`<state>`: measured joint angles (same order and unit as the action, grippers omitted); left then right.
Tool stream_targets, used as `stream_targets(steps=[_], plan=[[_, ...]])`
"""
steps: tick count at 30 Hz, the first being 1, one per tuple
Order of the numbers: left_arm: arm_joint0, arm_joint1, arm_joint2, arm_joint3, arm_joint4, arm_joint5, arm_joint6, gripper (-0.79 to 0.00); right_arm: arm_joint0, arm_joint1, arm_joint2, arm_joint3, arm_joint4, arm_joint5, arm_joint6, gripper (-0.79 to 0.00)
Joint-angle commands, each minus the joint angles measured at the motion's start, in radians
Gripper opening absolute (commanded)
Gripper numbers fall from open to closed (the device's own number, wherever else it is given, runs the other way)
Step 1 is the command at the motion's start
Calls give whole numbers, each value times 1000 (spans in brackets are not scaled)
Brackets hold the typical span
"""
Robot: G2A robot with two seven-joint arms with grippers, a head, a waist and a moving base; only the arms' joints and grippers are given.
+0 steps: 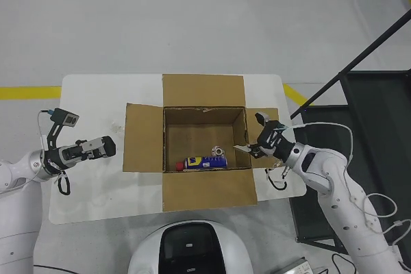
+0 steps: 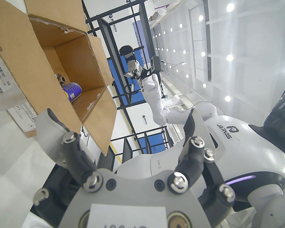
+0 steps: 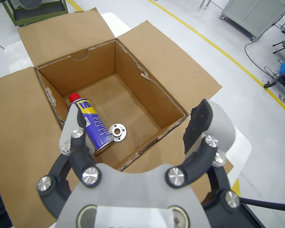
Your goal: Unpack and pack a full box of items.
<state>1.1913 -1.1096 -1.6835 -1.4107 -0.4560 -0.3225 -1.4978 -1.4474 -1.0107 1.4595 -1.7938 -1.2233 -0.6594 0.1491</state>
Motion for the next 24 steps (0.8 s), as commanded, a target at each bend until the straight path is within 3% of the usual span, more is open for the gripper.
stream_targets(steps=[1,16,21,24], plan=[[0,0,0,0,0,0,0,0,14,-2,-15,15,21,6,20,0],[0,0,0,0,0,0,0,0,20,-7,-38,10,40,40,29,0],[0,0,0,0,0,0,0,0,107,-22,-118,-6,100,121,179,0],[0,0,0,0,0,0,0,0,165,-30,-177,3,162,144,341,0]])
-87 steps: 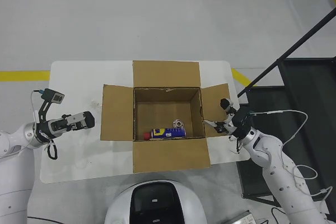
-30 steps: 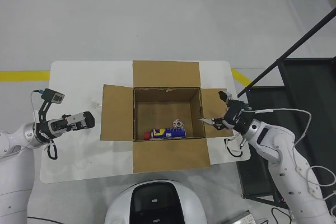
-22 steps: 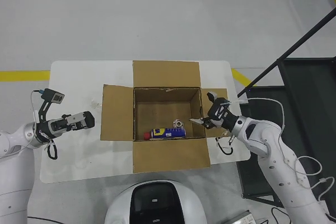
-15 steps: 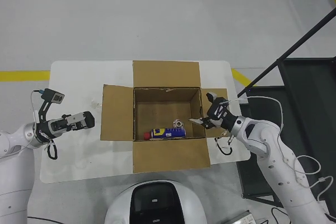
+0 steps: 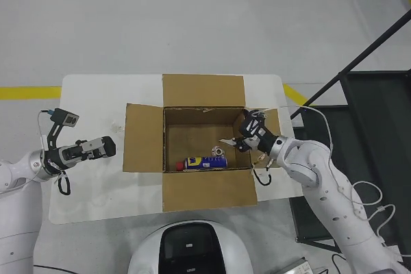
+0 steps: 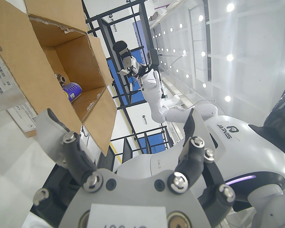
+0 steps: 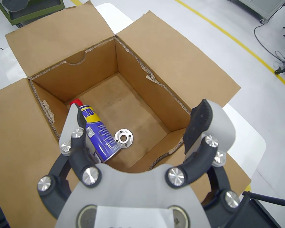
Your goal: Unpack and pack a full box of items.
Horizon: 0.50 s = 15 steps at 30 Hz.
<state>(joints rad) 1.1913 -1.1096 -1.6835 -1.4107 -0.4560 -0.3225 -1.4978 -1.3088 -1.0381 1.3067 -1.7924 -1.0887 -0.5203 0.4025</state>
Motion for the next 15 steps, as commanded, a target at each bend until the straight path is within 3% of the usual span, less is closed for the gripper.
stream_targets(steps=[1,7,12,15], plan=[[0,0,0,0,0,0,0,0,44,-6,-42,3,48,15,123,0],[0,0,0,0,0,0,0,0,154,-28,-156,79,186,99,385,0],[0,0,0,0,0,0,0,0,212,-45,-202,151,253,218,447,0],[0,0,0,0,0,0,0,0,212,-45,-202,151,253,218,447,0]])
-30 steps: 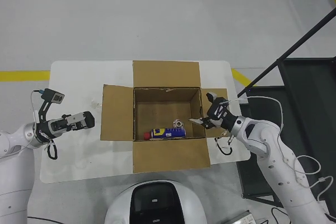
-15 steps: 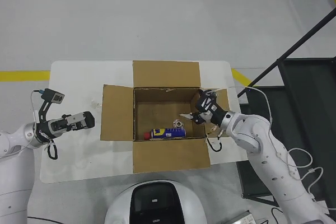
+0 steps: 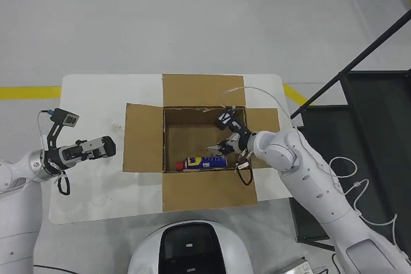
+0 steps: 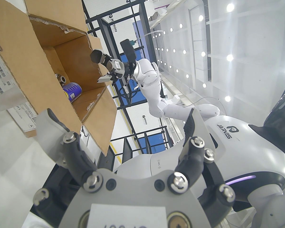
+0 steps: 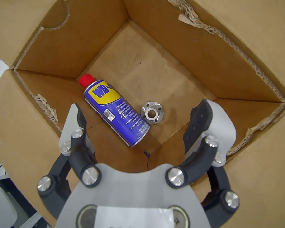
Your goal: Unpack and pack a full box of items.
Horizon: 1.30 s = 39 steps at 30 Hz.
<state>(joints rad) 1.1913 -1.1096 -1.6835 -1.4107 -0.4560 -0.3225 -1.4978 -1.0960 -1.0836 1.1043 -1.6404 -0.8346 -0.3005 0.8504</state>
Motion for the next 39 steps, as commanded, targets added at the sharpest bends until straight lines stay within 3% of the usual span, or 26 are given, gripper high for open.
stream_targets(steps=[1,13,18,24,27,33,39], plan=[[0,0,0,0,0,0,0,0,-1,0,1,-1,-1,-2,-1,0],[0,0,0,0,0,0,0,0,-2,-1,0,-2,13,5,-5,0],[0,0,0,0,0,0,0,0,63,-21,-57,14,160,111,146,0],[0,0,0,0,0,0,0,0,161,-54,-125,106,205,353,200,0],[0,0,0,0,0,0,0,0,194,-70,-157,153,238,422,217,0],[0,0,0,0,0,0,0,0,227,-96,-203,271,294,481,195,0],[0,0,0,0,0,0,0,0,228,-98,-206,279,301,484,189,0]])
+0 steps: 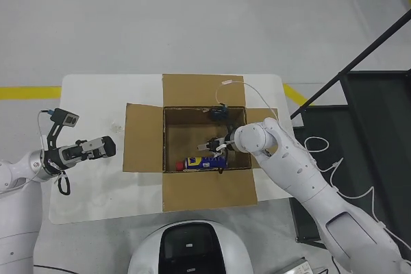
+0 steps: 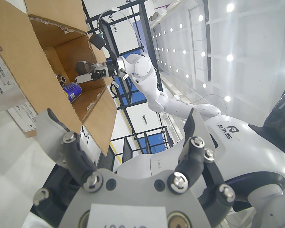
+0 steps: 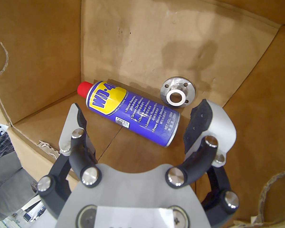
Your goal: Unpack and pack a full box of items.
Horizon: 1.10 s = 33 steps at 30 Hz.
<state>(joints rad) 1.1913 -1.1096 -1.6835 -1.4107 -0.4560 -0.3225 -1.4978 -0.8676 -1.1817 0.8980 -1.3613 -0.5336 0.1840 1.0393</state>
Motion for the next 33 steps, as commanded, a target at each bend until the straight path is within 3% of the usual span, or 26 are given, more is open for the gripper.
stream_targets(steps=[1,13,24,25,28,33], plan=[[0,0,0,0,0,0,0,0,0,0,0,0,0,0,0,0],[0,0,0,0,0,0,0,0,-12,-3,-10,-19,-2,10,-11,0],[0,0,0,0,0,0,0,0,14,-37,-74,34,-28,149,-53,-6],[0,0,0,0,0,0,0,0,18,-39,-76,43,-30,158,-56,-71],[0,0,0,0,0,0,0,0,26,-46,-86,66,-40,171,-62,-102],[0,0,0,0,0,0,0,0,27,-54,-97,96,-54,190,-79,-262]])
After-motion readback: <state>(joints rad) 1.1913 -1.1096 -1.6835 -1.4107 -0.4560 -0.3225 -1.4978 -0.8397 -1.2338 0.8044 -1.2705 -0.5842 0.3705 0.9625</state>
